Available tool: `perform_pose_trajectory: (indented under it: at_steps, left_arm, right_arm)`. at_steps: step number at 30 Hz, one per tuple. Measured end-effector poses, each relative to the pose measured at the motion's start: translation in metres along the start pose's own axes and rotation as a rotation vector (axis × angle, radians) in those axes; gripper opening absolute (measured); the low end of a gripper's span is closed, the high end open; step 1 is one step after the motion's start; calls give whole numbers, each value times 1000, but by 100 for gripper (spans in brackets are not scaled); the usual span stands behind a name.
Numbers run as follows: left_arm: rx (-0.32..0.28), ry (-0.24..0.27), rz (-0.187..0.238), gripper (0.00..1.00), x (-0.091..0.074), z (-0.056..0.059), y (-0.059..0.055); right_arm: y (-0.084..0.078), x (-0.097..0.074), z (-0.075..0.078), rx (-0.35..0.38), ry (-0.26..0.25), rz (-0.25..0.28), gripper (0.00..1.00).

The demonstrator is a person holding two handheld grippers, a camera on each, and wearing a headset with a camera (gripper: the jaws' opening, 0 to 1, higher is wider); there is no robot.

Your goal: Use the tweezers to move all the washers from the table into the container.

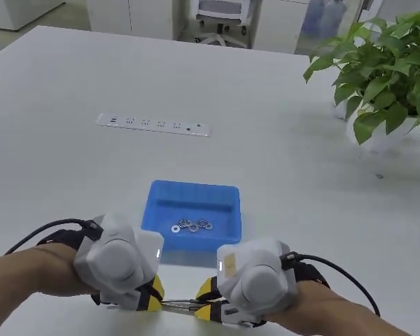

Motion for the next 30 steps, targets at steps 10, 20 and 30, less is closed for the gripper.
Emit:
perform_pose_trajectory:
  at_steps: [10,20,30]
  left_arm:
    - [-3,-1,-1,8,2,-1,0]
    - [-16,2,-1,11,-1,-1,-2]
    - [-112,23,63,28,-19,-5,-3]
  right_arm:
    - [-4,-2,1,21,-2,2,15]
    - [-4,-3,1,19,-8,0,18]
    - [-5,-16,3,46,-48,36,30]
Point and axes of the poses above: the centre of the closed fingertips' face, and the gripper's own axes: x roughly forward along the fingers, z roughly to its right, y roughly out of its top, the point moved 5 cm from there along -x, roughly backward along the fingers, and after that the axes turned 8 degrees about -z, right-handed, at the moved point
